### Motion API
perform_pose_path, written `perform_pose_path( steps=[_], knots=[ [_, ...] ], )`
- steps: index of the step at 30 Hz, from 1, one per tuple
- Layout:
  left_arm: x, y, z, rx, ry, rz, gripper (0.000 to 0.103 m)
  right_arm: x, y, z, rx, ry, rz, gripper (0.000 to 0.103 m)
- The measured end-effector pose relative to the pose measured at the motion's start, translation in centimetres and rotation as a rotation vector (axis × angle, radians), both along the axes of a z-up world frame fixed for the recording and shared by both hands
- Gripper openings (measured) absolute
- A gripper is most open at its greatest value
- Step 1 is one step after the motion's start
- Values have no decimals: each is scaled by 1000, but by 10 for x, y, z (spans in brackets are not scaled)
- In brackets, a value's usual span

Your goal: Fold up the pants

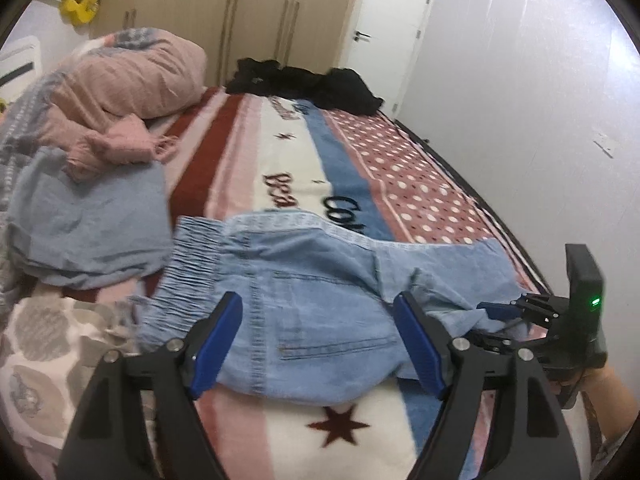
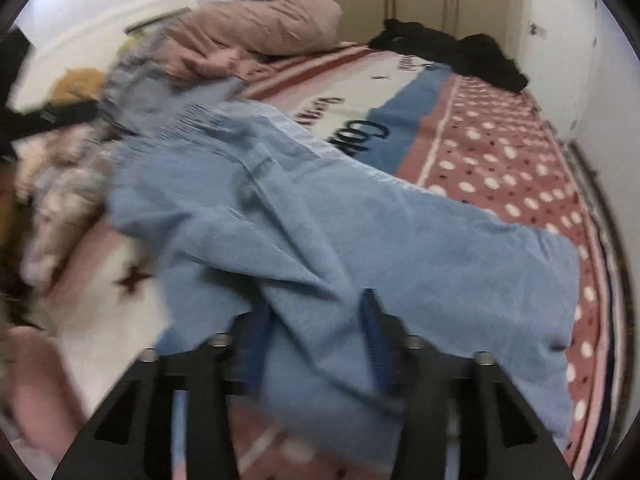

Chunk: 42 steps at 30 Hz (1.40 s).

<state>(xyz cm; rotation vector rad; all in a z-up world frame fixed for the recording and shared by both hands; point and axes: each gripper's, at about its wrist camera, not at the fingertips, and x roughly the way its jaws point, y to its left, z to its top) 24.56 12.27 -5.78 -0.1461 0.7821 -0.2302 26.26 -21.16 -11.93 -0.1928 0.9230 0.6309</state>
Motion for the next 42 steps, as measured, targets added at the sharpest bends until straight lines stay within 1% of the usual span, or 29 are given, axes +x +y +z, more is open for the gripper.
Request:
perform_pose_path(
  steps=[2, 4, 5, 7, 8, 10, 12, 14, 15, 17, 19, 21, 24, 25, 27, 30, 32, 33, 35, 36, 37, 38, 39, 40, 41, 42],
  knots=[
    [4, -13, -4, -16, 17, -32, 75, -7, -7, 9, 43, -3, 0, 45],
    [9, -27, -10, -33, 35, -61, 75, -9, -21, 21, 62, -23, -40, 46],
    [13, -35, -13, -43, 45, -75, 75, -9, -31, 25, 63, -38, -68, 46],
    [22, -51, -21, -64, 69, -97, 75, -4, -51, 28, 28, -84, -153, 47],
    [27, -58, -26, -70, 81, -102, 75, -2, -61, 28, 12, -99, -196, 47],
    [36, -72, -35, -73, 107, -108, 75, 2, -79, 23, 7, -100, -256, 48],
    [42, -82, -44, -71, 131, -112, 75, 4, -91, 15, -6, -91, -288, 48],
    [45, -93, -55, -63, 159, -139, 75, 3, -96, 5, -17, -75, -282, 48],
    [45, -96, -58, -48, 169, -150, 75, 0, -96, 1, -21, -69, -268, 48],
    [43, -100, -68, 18, 197, -165, 75, -5, -94, -6, -46, -72, -234, 48],
    [38, -99, -76, 64, 219, -183, 75, -12, -92, -10, -64, -74, -206, 49],
    [30, -93, -77, 103, 221, -191, 75, -18, -95, -13, -56, -65, -201, 49],
    [18, -81, -73, 157, 201, -179, 75, -28, -102, -7, -36, -78, -212, 50],
    [12, -76, -71, 165, 193, -176, 75, -32, -103, -4, -33, -83, -219, 50],
    [1, -68, -69, 164, 190, -173, 75, -43, -106, 3, -8, -95, -217, 55],
    [-11, -59, -72, 154, 207, -177, 75, -60, -103, 9, 84, -50, -141, 55],
    [-17, -59, -77, 179, 208, -166, 75, -66, -92, 6, 127, -1, -98, 55],
    [-18, -60, -80, 200, 201, -150, 75, -67, -85, 2, 132, 21, -81, 55],
    [-15, -62, -84, 229, 195, -107, 75, -68, -69, -7, 107, 32, -65, 55],
    [-14, -64, -86, 248, 190, -83, 75, -67, -60, -13, 76, 22, -64, 55],
    [-14, -67, -89, 285, 176, -67, 75, -65, -49, -20, 34, 4, -73, 55],
    [-14, -70, -91, 309, 166, -66, 75, -64, -44, -24, 21, -5, -79, 57],
    [-13, -73, -93, 336, 153, -65, 75, -63, -38, -28, 12, -18, -81, 63],
    [-14, -77, -94, 362, 134, -58, 75, -62, -31, -31, 2, -39, -82, 66],
    [-13, -77, -94, 375, 121, -49, 73, -61, -25, -32, -13, -68, -85, 68],
    [-13, -78, -94, 392, 106, -37, 63, -60, -21, -33, -27, -91, -89, 69]
  ],
)
